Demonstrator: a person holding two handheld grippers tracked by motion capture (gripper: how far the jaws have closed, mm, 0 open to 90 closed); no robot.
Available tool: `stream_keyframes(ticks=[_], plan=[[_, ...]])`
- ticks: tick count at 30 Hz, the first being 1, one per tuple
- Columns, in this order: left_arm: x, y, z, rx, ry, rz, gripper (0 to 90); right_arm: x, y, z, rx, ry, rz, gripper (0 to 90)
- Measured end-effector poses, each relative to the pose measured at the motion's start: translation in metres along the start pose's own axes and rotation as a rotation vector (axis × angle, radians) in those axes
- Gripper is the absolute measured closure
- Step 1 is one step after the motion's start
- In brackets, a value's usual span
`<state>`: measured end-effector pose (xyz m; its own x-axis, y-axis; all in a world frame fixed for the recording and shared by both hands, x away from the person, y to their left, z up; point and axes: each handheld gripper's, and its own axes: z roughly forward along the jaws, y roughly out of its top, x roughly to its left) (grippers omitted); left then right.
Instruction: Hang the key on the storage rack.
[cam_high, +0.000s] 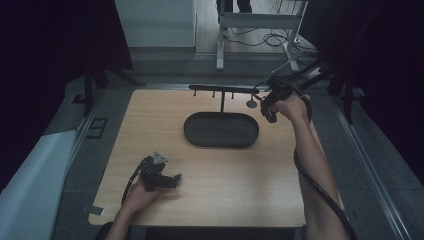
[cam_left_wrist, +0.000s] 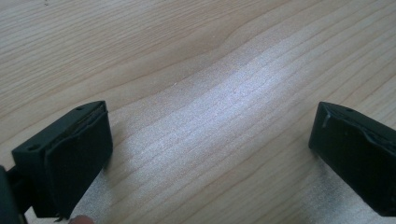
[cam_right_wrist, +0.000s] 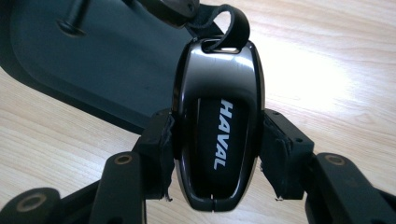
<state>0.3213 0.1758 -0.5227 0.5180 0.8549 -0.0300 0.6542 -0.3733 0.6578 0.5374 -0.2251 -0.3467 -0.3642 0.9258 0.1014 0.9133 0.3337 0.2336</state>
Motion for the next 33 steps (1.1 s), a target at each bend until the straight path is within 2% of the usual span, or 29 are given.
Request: stream_keyframes(ticks=[11,14,17,20,26,33], plan=[[0.000,0.000,0.000,-0.001,0.001,0.000,0.0,0.010,-0.002,0.033,-0.039,0.033,-0.019,47.6],[0.000,0.000,0.000,-0.001,0.000,0.000,0.0,0.010,-0.003,0.036,-0.058,0.064,-0.030,41.2],[0.000,0.000,0.000,-0.003,0.000,0.000,0.0,0.010,-0.005,0.031,-0.080,0.091,-0.044,33.2],[0.000,0.000,0.000,-0.003,-0.001,-0.001,0.0,0.012,-0.009,0.024,-0.094,0.092,-0.074,29.0],[0.000,0.000,0.000,-0.003,-0.001,-0.002,0.0,0.013,-0.023,0.012,-0.117,0.109,-0.114,23.0],[0.000,0.000,0.000,-0.001,0.001,0.000,0.0,0.013,-0.046,0.004,-0.133,0.095,-0.177,18.4]])
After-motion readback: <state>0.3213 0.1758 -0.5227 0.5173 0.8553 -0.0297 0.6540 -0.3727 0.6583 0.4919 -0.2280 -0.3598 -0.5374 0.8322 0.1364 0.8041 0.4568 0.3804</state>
